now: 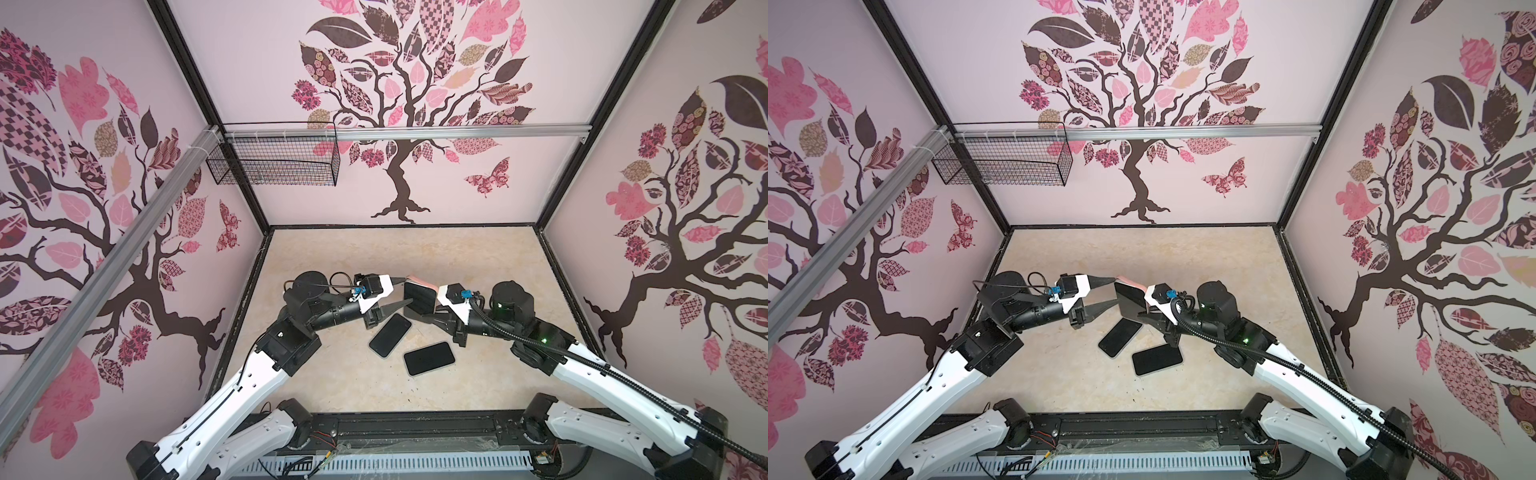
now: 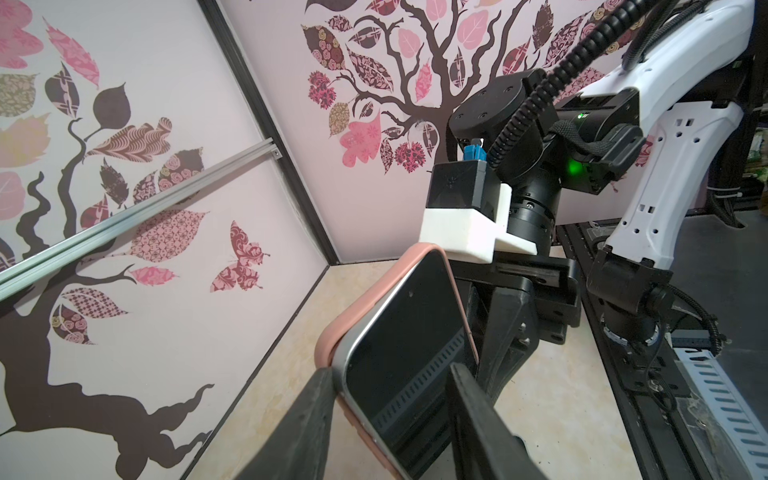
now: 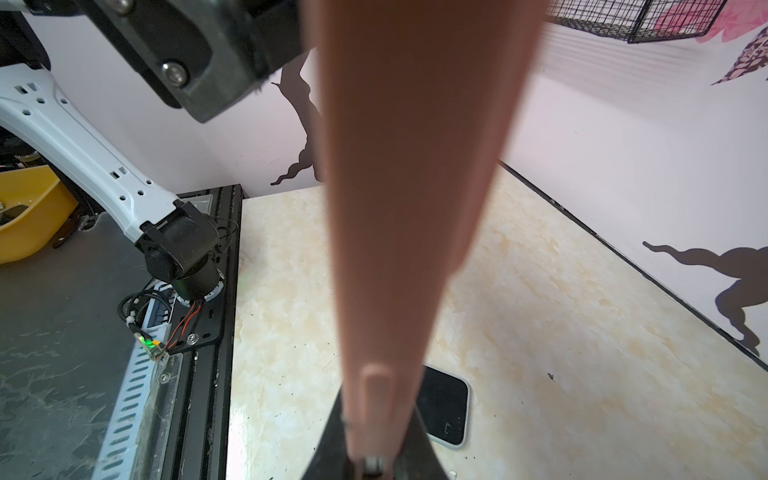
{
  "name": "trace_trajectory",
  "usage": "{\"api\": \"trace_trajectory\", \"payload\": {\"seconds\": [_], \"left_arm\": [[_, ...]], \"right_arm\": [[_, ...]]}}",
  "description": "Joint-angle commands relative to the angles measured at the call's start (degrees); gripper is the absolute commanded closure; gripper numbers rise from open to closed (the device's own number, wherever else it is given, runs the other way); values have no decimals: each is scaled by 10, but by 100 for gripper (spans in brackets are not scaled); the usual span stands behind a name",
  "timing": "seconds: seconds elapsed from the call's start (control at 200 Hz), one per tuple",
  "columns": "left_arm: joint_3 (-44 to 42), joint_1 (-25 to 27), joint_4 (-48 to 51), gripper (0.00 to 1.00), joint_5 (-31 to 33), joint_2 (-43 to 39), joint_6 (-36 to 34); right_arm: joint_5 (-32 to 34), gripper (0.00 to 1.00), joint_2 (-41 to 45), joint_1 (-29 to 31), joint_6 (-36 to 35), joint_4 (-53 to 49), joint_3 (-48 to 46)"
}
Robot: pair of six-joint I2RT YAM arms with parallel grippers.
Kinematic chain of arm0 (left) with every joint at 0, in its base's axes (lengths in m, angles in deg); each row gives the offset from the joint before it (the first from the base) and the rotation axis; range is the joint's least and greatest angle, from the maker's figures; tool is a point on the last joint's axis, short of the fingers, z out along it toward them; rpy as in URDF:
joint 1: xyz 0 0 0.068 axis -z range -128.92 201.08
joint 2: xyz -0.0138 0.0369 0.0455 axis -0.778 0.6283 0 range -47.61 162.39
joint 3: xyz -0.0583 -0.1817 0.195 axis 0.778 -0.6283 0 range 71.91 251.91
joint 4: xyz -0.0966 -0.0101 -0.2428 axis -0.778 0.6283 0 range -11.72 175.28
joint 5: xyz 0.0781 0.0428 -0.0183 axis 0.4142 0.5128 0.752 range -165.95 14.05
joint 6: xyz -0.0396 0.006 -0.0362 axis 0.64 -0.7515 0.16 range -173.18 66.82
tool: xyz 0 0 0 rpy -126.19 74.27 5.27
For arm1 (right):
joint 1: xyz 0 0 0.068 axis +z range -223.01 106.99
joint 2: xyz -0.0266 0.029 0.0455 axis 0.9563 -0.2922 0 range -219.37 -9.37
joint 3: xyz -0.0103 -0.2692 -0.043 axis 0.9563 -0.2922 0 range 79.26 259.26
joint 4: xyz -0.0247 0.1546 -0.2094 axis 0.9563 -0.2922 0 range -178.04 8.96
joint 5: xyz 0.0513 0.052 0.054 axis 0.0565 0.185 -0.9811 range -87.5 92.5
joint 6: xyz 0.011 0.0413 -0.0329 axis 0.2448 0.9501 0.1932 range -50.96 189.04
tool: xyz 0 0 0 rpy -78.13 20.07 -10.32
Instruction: Take the phone out of the phone case
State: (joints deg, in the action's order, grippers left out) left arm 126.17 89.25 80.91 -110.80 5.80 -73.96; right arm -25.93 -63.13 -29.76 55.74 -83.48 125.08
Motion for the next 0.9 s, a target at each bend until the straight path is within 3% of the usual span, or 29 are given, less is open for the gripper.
{"api": "trace_trajectory", "payload": {"seconds": [0.0,0.34,0.5,0.895], "left_arm": [[-7,14,28,53,-72,25,11],[-17,14,23,55,-134,32,36],[-48,13,-45,58,-183,15,105],[-109,14,-211,64,-248,6,268]], "right_arm": [[-63,100,5,17,-49,35,42],[-57,100,21,18,-39,62,36],[-42,100,59,17,4,131,19],[-91,100,82,18,90,239,30]]}}
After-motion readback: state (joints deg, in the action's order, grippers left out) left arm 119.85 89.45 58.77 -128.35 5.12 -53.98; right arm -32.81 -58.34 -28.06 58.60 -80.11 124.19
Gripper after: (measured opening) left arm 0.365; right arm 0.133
